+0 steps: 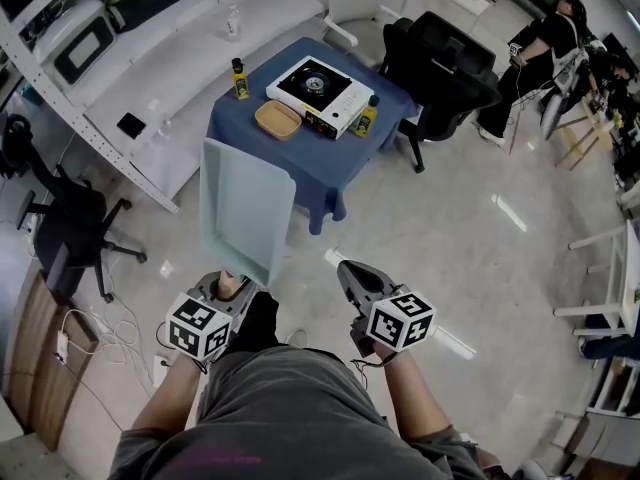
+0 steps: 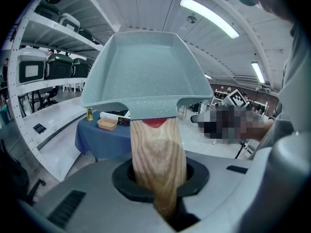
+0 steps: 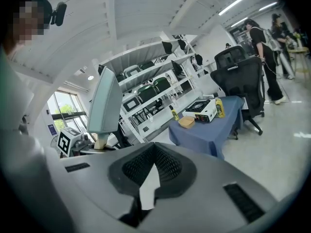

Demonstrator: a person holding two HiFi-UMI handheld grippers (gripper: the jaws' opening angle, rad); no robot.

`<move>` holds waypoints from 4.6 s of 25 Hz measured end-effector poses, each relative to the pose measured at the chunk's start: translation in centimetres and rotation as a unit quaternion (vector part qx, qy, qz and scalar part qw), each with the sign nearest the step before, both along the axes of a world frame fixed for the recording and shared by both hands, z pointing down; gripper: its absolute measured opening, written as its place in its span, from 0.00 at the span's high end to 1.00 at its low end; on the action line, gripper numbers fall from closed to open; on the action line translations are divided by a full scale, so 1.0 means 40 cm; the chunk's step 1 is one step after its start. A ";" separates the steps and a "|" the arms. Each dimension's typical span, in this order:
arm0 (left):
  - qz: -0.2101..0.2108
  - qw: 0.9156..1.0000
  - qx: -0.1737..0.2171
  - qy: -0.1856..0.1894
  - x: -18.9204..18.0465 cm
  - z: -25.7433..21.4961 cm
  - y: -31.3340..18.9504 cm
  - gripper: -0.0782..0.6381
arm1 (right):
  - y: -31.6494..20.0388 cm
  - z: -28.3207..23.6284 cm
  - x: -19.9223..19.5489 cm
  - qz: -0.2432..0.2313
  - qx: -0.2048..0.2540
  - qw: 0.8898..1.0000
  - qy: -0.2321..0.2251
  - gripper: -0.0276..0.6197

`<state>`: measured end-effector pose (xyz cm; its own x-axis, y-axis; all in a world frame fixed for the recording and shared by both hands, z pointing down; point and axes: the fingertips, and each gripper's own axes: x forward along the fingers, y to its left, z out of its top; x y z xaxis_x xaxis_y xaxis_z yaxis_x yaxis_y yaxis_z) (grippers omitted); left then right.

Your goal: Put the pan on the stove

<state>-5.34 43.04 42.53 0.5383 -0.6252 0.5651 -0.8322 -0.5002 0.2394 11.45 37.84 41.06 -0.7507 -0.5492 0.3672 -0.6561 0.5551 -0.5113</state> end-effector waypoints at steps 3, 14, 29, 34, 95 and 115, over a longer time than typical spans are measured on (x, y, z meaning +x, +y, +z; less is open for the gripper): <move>0.002 1.000 0.001 0.000 -0.015 0.005 -0.043 0.81 | -0.044 0.007 -0.017 0.001 -0.001 1.000 0.003 0.95; 0.011 1.000 -0.010 0.004 -0.124 0.036 -0.241 0.81 | -0.234 0.032 -0.137 0.003 -0.016 1.000 0.015 0.95; 0.031 0.999 -0.019 0.011 -0.312 0.050 -0.528 0.81 | -0.500 0.029 -0.335 0.011 -0.027 0.999 0.036 0.95; 0.044 0.999 -0.023 0.012 -0.365 0.056 -0.617 0.81 | -0.582 0.021 -0.385 0.022 -0.029 0.999 0.040 0.95; 0.032 0.992 -0.099 -0.072 -0.129 0.227 -1.391 0.81 | -1.341 0.206 -0.150 -0.017 -0.100 0.995 -0.004 0.95; 0.139 0.962 -0.178 -0.152 -0.153 0.444 -1.523 0.81 | -1.333 0.316 -0.160 0.062 -0.159 0.985 -0.013 0.95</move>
<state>-11.45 -17.87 60.27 0.4328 -0.2177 0.8748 -0.7364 -0.6451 0.2038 5.03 -15.46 53.72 -0.6961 -0.4976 0.5175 -0.6937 0.2806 -0.6634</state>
